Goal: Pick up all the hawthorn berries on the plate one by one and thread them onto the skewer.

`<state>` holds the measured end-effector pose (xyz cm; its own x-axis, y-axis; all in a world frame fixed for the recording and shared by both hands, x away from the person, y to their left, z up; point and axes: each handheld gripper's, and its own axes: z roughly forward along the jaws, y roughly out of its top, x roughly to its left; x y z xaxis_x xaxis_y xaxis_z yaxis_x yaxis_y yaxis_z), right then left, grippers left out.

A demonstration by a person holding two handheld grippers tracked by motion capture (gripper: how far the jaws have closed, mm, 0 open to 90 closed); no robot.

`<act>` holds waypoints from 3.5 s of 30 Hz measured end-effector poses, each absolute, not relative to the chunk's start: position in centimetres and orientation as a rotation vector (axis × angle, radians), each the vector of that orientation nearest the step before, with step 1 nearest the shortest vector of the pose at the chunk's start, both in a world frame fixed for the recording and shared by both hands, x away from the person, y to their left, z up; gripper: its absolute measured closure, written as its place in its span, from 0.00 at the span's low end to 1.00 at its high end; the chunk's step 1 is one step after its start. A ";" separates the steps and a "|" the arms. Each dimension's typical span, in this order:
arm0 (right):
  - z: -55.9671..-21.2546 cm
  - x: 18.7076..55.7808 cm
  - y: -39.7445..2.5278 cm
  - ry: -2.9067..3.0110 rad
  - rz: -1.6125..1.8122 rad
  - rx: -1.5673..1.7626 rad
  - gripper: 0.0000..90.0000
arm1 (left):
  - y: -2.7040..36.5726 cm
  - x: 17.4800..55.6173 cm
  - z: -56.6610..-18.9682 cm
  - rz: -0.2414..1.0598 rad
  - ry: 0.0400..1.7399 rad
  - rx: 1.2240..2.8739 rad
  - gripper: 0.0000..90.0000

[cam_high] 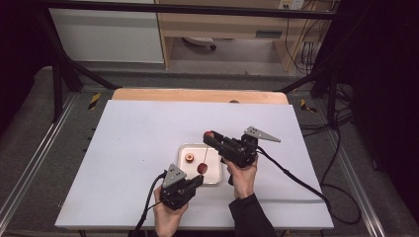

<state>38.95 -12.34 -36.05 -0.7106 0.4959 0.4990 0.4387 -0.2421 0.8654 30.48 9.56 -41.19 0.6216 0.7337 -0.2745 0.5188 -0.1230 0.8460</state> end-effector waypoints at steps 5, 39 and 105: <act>-36.1 38.7 -12.6 1.940 2.047 1.075 0.67 | 9.4 30.5 -41.6 0.208 1.037 1.768 0.99; -37.7 36.8 -12.9 1.988 2.018 1.030 0.67 | 8.5 29.8 -43.1 0.285 1.056 1.708 0.98; -38.4 35.9 -13.1 2.110 1.848 1.025 0.25 | 10.5 30.4 -42.8 0.353 0.973 1.771 0.99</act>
